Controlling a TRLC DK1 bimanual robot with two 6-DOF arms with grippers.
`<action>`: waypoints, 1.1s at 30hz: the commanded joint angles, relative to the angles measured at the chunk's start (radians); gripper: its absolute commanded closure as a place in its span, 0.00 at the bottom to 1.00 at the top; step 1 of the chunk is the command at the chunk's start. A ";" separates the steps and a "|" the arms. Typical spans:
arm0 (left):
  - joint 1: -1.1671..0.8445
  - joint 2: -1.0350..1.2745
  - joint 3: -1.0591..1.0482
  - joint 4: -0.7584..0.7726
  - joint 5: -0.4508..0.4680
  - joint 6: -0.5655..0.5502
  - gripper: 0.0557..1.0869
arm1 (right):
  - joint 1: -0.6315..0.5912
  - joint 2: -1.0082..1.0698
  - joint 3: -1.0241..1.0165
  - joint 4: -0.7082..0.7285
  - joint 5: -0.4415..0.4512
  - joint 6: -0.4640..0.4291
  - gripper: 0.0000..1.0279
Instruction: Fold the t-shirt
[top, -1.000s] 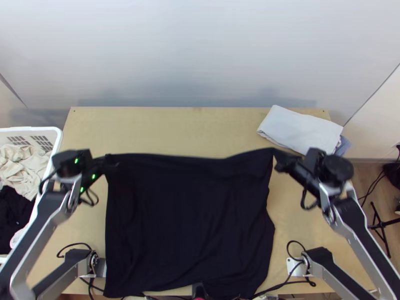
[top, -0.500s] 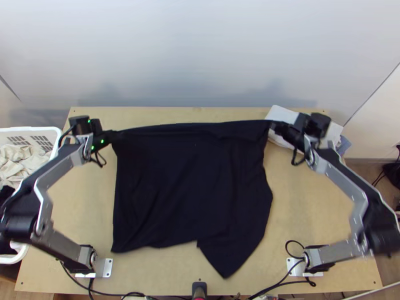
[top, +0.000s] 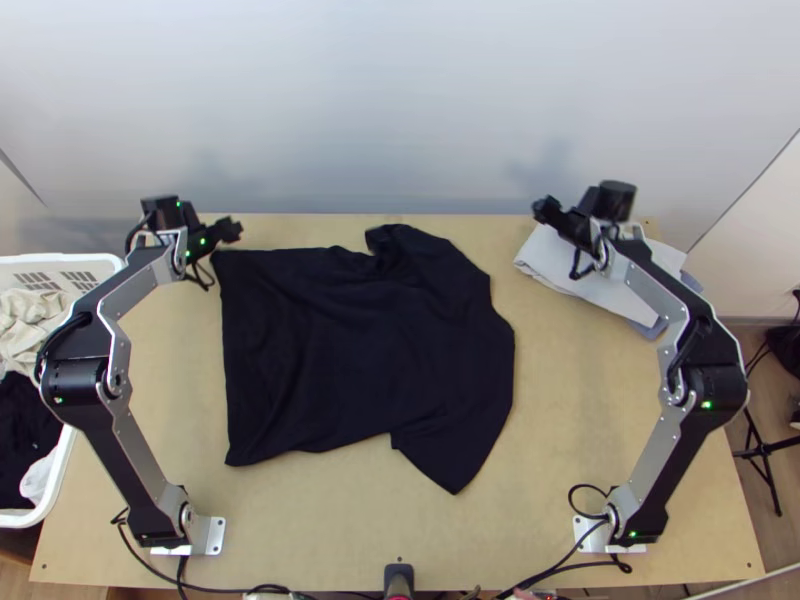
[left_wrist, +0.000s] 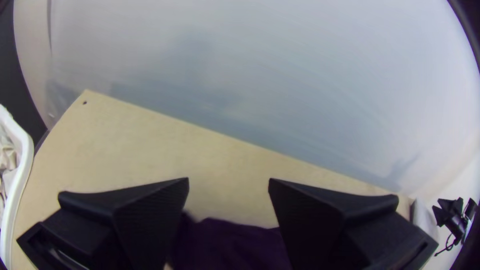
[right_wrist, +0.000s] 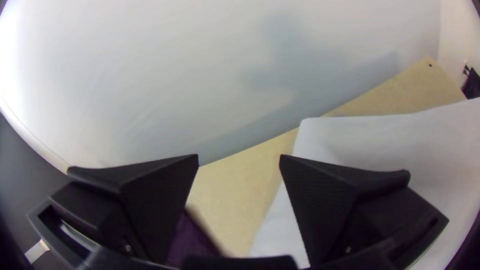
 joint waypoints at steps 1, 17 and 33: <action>0.004 -0.078 0.078 -0.084 0.011 -0.001 0.04 | -0.017 0.023 0.226 -0.351 0.000 0.037 0.06; -0.004 -0.773 -0.284 -0.946 0.136 0.660 0.05 | 0.118 -0.815 -0.425 -1.200 -0.081 0.215 0.16; -0.039 -1.086 -0.626 -1.101 -0.008 0.910 0.05 | 0.354 -0.856 -0.874 -0.854 -0.094 0.165 0.52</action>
